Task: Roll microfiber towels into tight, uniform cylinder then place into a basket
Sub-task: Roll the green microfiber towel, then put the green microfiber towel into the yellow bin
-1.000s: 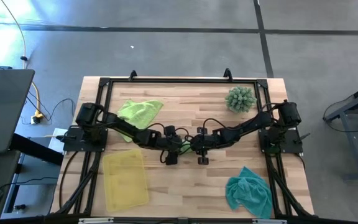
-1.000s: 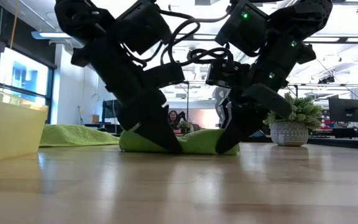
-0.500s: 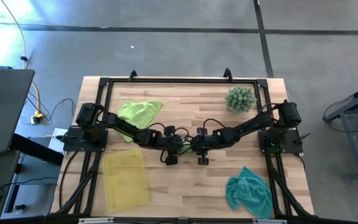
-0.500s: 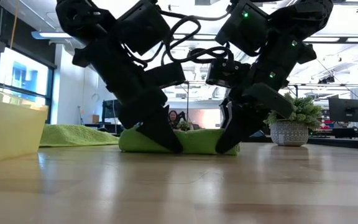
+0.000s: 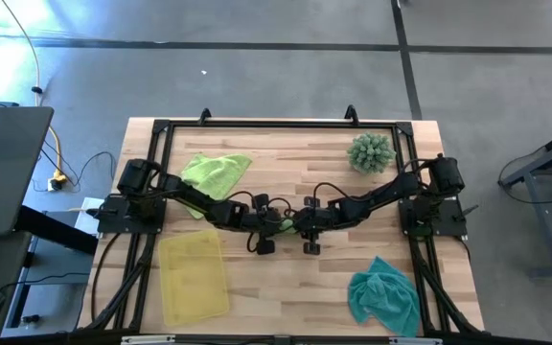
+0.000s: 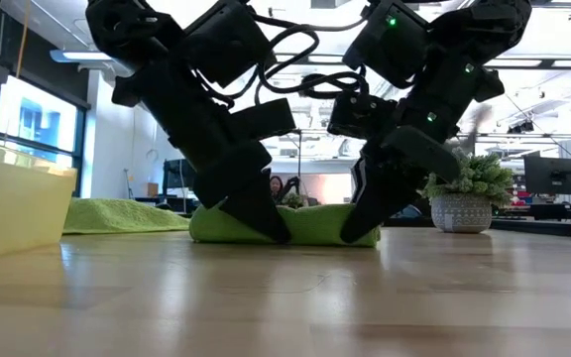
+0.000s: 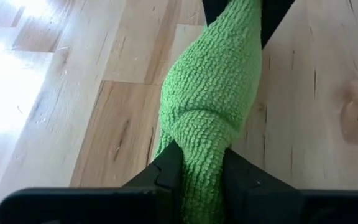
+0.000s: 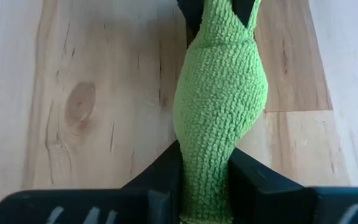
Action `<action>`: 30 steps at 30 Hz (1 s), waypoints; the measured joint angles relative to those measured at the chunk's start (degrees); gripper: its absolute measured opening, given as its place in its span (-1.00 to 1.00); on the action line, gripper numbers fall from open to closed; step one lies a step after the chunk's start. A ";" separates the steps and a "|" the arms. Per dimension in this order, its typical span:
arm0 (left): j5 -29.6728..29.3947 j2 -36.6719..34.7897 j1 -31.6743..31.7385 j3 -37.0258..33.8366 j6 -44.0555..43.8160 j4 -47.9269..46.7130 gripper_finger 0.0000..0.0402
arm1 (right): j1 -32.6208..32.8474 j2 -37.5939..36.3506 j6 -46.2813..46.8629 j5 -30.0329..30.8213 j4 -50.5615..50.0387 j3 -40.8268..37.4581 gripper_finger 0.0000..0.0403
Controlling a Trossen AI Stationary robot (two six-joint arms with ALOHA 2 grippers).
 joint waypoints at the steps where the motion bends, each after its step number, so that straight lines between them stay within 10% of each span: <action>1: -0.02 0.00 0.00 0.00 0.18 -0.02 -0.74 | -0.01 0.00 0.59 -0.24 0.17 0.00 -0.65; 19: 0.29 0.00 0.02 0.00 -1.95 0.00 -0.74 | -0.01 -0.23 4.60 -1.79 -1.10 0.07 -0.35; 30: 4.43 -0.23 -2.77 0.12 -3.50 -3.04 -0.74 | -0.49 -12.95 8.01 -8.16 -26.47 3.93 -0.12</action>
